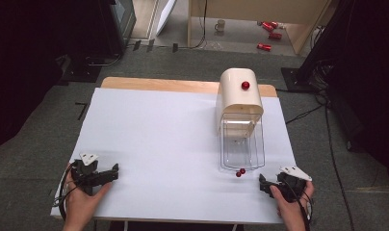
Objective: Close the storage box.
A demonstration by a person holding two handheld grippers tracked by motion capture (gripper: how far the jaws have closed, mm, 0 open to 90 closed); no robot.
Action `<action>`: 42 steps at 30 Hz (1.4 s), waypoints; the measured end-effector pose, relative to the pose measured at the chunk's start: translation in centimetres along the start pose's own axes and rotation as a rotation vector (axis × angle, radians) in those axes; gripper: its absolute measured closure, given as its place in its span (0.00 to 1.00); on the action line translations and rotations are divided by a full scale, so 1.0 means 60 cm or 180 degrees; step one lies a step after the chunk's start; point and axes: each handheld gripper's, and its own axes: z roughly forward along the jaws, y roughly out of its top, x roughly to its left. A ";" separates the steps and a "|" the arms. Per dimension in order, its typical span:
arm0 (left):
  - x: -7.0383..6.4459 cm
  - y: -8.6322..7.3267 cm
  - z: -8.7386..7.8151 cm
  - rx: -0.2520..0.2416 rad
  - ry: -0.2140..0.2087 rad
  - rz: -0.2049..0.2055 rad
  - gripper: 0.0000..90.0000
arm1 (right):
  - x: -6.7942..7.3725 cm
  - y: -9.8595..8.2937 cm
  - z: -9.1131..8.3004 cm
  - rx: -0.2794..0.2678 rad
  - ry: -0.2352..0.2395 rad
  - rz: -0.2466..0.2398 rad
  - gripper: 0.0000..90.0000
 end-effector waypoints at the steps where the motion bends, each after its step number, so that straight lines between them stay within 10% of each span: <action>1: 0.000 0.000 0.000 -0.0001 0.0000 0.0000 0.00 | 0.000 0.000 0.000 0.0001 -0.0002 -0.0004 0.00; 42: 0.000 0.000 0.000 -0.0001 0.0001 0.0001 0.00 | 0.125 0.021 -0.090 -0.0450 0.0374 -0.0097 0.39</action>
